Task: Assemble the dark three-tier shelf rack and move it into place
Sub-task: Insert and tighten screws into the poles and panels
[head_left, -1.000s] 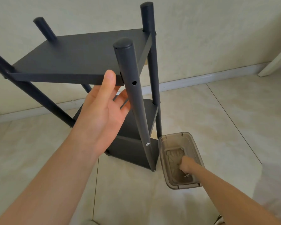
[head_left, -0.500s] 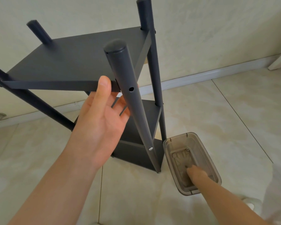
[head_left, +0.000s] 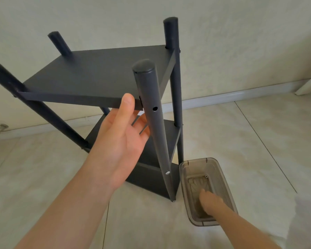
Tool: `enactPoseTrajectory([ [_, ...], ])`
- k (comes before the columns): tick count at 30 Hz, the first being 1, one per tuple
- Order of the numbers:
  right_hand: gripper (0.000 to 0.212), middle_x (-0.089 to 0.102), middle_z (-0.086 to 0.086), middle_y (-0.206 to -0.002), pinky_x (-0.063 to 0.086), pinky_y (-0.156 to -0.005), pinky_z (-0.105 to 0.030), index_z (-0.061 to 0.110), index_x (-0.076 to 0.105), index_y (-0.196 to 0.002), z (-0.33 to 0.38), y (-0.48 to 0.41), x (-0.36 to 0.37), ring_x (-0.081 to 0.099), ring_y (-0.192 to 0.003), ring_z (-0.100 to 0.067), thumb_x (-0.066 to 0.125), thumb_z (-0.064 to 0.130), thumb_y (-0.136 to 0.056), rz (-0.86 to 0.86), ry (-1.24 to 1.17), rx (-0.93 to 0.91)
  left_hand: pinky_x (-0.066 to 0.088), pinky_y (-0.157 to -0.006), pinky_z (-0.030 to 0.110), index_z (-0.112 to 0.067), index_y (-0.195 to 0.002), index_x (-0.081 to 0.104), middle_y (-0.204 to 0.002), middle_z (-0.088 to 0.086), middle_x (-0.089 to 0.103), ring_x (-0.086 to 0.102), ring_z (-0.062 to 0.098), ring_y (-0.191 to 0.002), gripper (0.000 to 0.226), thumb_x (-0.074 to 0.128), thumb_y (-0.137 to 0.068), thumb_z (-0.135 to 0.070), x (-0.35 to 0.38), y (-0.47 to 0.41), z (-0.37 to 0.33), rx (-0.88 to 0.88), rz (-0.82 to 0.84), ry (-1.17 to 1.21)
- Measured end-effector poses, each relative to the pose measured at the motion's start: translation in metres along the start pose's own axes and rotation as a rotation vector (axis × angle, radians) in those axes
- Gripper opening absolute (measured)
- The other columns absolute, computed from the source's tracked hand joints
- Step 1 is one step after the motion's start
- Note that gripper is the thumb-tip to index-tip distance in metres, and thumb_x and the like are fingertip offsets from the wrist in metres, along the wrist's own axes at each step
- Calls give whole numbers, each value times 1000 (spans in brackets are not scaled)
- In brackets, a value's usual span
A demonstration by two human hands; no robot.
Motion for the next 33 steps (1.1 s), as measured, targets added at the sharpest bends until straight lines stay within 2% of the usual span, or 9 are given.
enactPoseTrajectory([
  [6, 25, 60, -6, -119, 51, -88, -31, 17, 47, -124, 10, 23, -63, 60, -99, -21, 40, 12, -101, -175, -175, -117, 55, -99, 33, -19, -126, 58, -120, -4, 73, 69, 13, -113, 60, 63, -73, -47, 2, -1, -2, -22, -56, -21],
  [9, 13, 58, -4, -102, 45, -78, -25, 18, 56, -104, 12, 40, -114, 56, -91, -20, 46, 11, -99, -214, -198, -142, 58, -90, 28, -19, -116, 62, -114, -5, 74, 70, 13, -110, 45, 60, -78, -43, 6, -1, -3, -6, -42, 5],
  [12, 13, 67, -6, -94, 53, -82, -28, 6, 70, -98, 19, 67, -173, 65, -87, -22, 58, 6, -93, -192, -191, -144, 58, -82, 26, -20, -114, 62, -111, -6, 76, 73, 10, -103, 45, 60, -76, -44, 8, 1, -3, -25, -67, -4],
  [15, 13, 66, -4, -73, 59, -71, -24, 0, 72, -97, 31, 111, -230, 66, -64, -15, 66, 11, -92, -187, -195, -260, 58, -70, 21, -21, -112, 62, -100, -10, 78, 74, 6, -92, 43, 61, -74, -44, 8, 5, -5, -40, -67, -19],
  [17, 13, 68, 0, -66, 59, -67, -20, 3, 74, -94, 40, 147, -258, 67, -57, -10, 68, 14, -91, -187, -307, -370, 58, -67, 19, -22, -110, 62, -95, -12, 78, 75, 5, -89, 38, 61, -78, -42, 7, 7, -6, -40, -65, -23],
  [22, 9, 68, 3, -61, 50, -61, -14, 14, 80, -88, 64, 241, -290, 61, -55, -7, 72, 18, -89, -232, -657, -699, 57, -78, 22, -22, -113, 63, -104, -10, 77, 73, 8, -101, 42, 62, -77, -44, 6, 10, -9, -20, -47, -78],
  [27, 7, 63, 10, -53, 46, -58, -10, 18, 81, -87, 81, 295, -315, 54, -51, -7, 75, 14, -86, -435, -787, -919, 55, -100, 42, 0, -130, 57, -120, 17, 68, 69, 25, -113, 66, 64, -81, -43, 4, 7, -9, -61, -74, -81],
  [30, 11, 66, 9, -59, 47, -60, -11, 21, 80, -90, 73, 309, -317, 58, -54, -5, 73, 13, -87, -519, -851, -962, 53, -101, 41, -6, -119, 59, -111, 14, 67, 68, 26, -109, 45, 65, -87, -37, 1, 4, -6, -74, -69, -18],
  [33, 21, 72, -3, -75, 53, -66, -21, 21, 80, -96, 62, 311, -322, 63, -61, -13, 63, 8, -94, -557, -988, -985, 56, -93, 33, -5, -128, 58, -124, 22, 65, 68, 27, -115, 59, 67, -80, -38, 2, 4, -6, -80, -58, 24],
])
Point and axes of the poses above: each hand's wrist, its own y-axis away from the middle knuckle, its own x-axis out of the palm, z = x × y, the point moved 5 cm from there along -y, towards the middle knuckle
